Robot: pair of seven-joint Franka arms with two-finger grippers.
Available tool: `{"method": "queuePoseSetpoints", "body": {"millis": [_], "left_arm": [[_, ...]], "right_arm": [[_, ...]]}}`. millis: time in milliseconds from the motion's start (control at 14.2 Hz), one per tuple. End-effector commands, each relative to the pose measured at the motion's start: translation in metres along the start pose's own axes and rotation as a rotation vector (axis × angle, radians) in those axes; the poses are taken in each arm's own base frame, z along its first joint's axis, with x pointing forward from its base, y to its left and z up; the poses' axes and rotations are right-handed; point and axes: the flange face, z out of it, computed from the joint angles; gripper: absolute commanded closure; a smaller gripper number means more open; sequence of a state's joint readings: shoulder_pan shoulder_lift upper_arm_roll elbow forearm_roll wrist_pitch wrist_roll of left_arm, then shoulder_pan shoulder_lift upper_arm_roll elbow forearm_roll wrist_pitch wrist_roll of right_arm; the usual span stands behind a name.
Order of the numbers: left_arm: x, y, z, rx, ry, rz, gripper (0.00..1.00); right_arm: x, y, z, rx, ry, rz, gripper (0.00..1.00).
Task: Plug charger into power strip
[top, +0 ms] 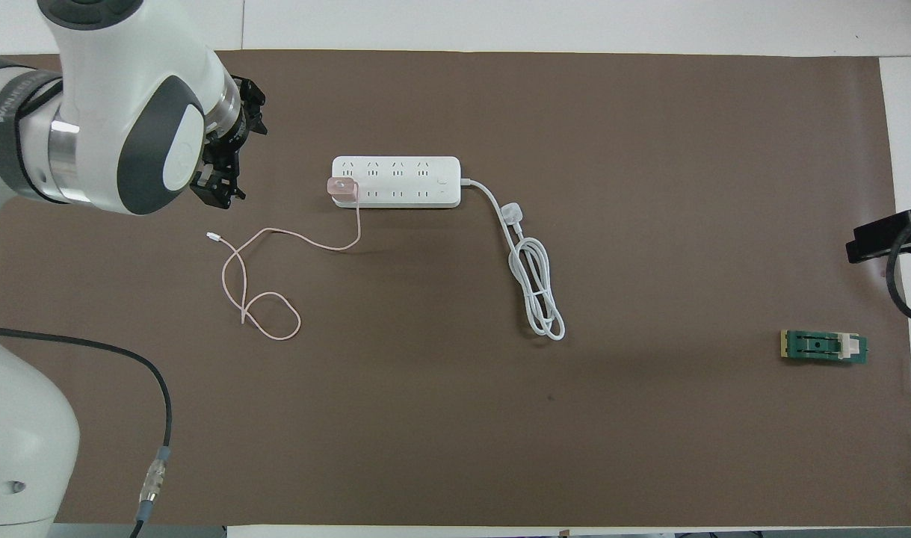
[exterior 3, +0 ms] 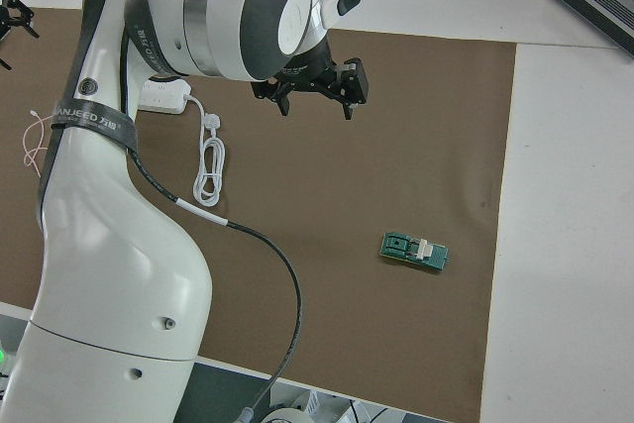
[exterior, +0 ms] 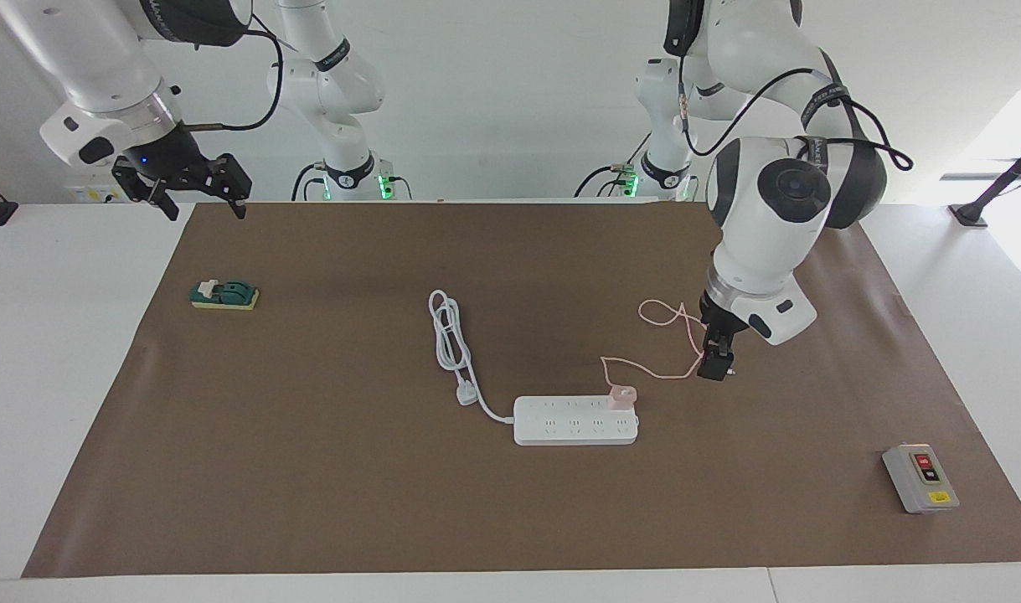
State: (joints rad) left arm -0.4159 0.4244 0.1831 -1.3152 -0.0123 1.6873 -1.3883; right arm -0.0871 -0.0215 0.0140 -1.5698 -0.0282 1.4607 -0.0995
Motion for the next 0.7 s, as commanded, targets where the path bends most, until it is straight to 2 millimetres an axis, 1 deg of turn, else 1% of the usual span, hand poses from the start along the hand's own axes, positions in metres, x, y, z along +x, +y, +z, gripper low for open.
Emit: {"method": "queuePoseSetpoints", "body": {"millis": [0, 211, 423, 493, 634], "left_arm": [[0.034, -0.022, -0.015, 0.006, -0.010, 0.129, 0.00], [0.082, -0.047, -0.036, -0.004, -0.020, 0.278, 0.00], [0.119, -0.072, -0.059, -0.031, -0.014, 0.455, 0.00], [0.122, -0.080, -0.065, -0.026, -0.019, 0.528, 0.00], [0.136, -0.096, -0.078, -0.029, -0.023, 0.623, 0.00]], "right_arm": [[-0.006, 0.001, 0.000, -0.011, 0.001, 0.014, 0.00], [-0.006, 0.001, 0.000, -0.011, 0.001, 0.015, 0.00], [-0.006, 0.001, 0.000, -0.011, 0.001, 0.015, 0.00], [-0.006, 0.001, 0.000, -0.011, 0.001, 0.015, 0.00], [-0.006, 0.001, 0.000, -0.011, 0.001, 0.015, 0.00]]}}
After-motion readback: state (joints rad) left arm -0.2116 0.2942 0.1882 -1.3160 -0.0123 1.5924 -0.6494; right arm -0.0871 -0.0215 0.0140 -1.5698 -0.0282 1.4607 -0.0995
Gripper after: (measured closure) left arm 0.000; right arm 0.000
